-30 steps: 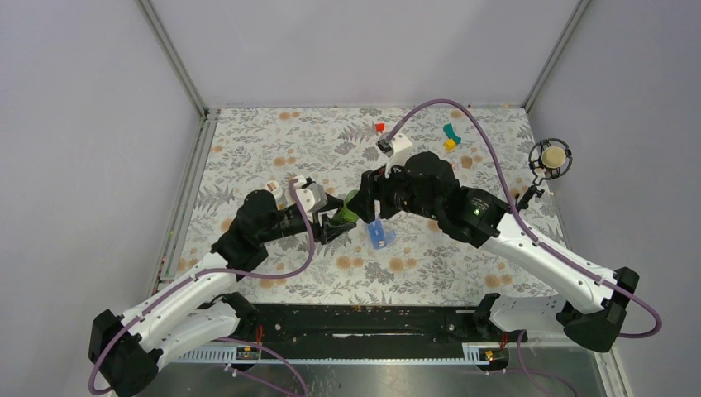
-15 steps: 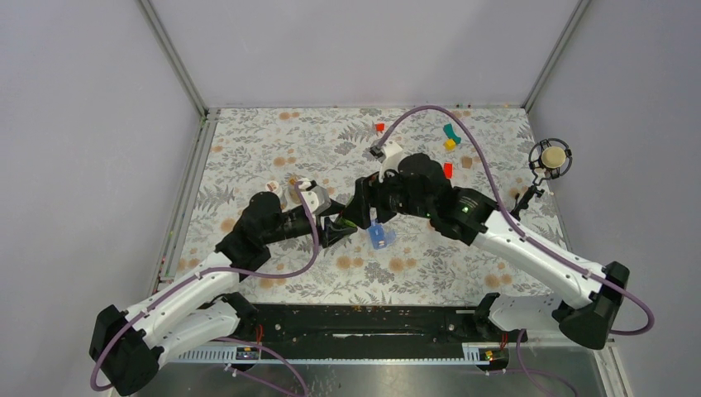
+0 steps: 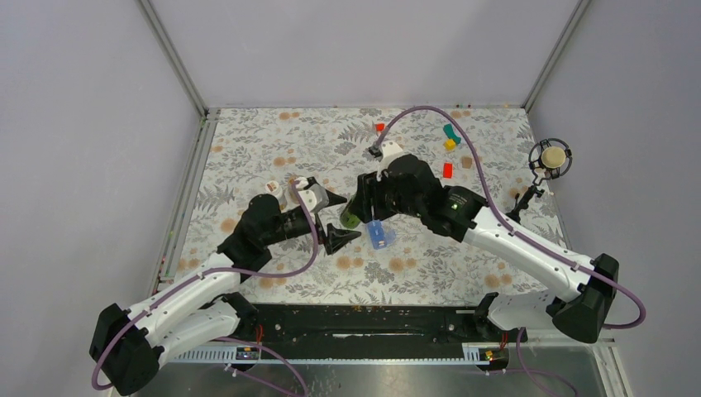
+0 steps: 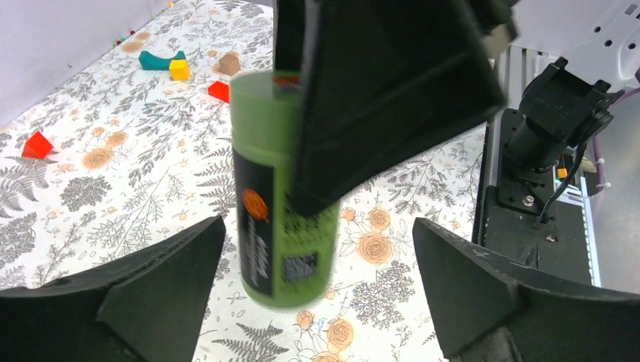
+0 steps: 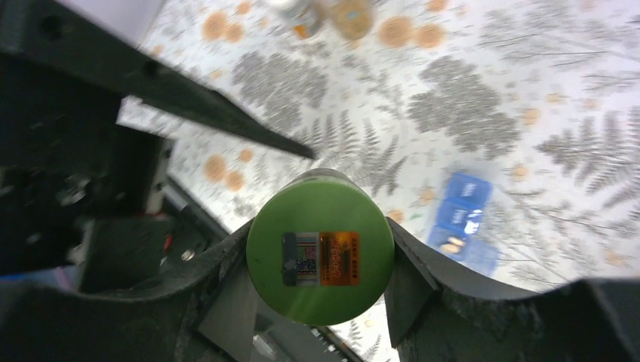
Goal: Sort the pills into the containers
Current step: Place the pill bottle at the center of the board, then close the pill container at the center of the board.
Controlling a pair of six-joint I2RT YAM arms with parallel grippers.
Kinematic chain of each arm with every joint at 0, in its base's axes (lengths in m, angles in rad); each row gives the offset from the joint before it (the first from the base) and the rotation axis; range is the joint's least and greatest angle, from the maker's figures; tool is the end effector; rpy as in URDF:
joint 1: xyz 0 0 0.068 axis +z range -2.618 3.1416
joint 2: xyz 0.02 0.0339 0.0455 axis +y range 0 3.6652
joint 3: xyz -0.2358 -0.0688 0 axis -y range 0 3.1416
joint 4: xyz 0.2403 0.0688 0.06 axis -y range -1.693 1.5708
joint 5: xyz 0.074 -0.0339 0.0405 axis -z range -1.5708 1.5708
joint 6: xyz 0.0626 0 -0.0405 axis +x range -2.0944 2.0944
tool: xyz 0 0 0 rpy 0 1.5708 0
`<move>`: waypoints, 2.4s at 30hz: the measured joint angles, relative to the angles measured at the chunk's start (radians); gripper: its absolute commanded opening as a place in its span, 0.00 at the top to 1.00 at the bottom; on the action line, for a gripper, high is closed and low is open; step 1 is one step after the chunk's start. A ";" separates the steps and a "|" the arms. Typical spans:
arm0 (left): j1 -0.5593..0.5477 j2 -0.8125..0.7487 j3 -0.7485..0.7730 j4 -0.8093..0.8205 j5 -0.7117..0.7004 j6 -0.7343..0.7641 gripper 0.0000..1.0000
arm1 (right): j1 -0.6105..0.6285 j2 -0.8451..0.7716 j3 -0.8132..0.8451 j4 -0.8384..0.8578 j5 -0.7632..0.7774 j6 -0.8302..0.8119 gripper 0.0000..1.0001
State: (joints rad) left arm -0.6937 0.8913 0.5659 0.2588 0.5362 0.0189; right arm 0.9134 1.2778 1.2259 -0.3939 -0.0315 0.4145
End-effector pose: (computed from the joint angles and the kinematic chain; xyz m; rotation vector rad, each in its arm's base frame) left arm 0.1689 -0.1820 0.2685 0.9797 1.4082 -0.9452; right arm 0.1929 0.2531 0.3278 -0.5458 2.0570 0.8532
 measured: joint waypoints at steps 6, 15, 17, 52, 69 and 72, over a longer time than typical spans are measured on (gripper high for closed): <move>0.000 0.000 -0.004 0.007 -0.074 -0.029 0.01 | -0.046 -0.030 -0.011 -0.039 0.254 -0.026 0.53; 0.002 0.053 -0.030 0.085 -0.384 -0.230 0.01 | -0.303 -0.087 -0.225 -0.032 0.443 -0.044 0.52; 0.002 0.083 -0.028 0.081 -0.413 -0.279 0.01 | -0.338 -0.085 -0.293 -0.016 0.446 -0.040 0.52; -0.111 0.736 0.076 0.163 -0.550 -0.947 0.41 | -0.430 -0.134 -0.361 -0.021 0.352 -0.009 0.27; -0.166 0.795 0.064 0.254 -0.620 -1.005 0.62 | -0.430 -0.315 -0.645 -0.024 0.019 0.182 0.59; -0.170 0.799 0.053 0.276 -0.633 -1.005 0.62 | -0.430 -0.282 -0.669 0.030 -0.009 0.217 0.61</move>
State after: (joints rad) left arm -0.8639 1.6901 0.6189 0.5350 -0.0967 -0.9863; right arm 0.4831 0.9955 0.5571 -0.3641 -0.0402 0.6319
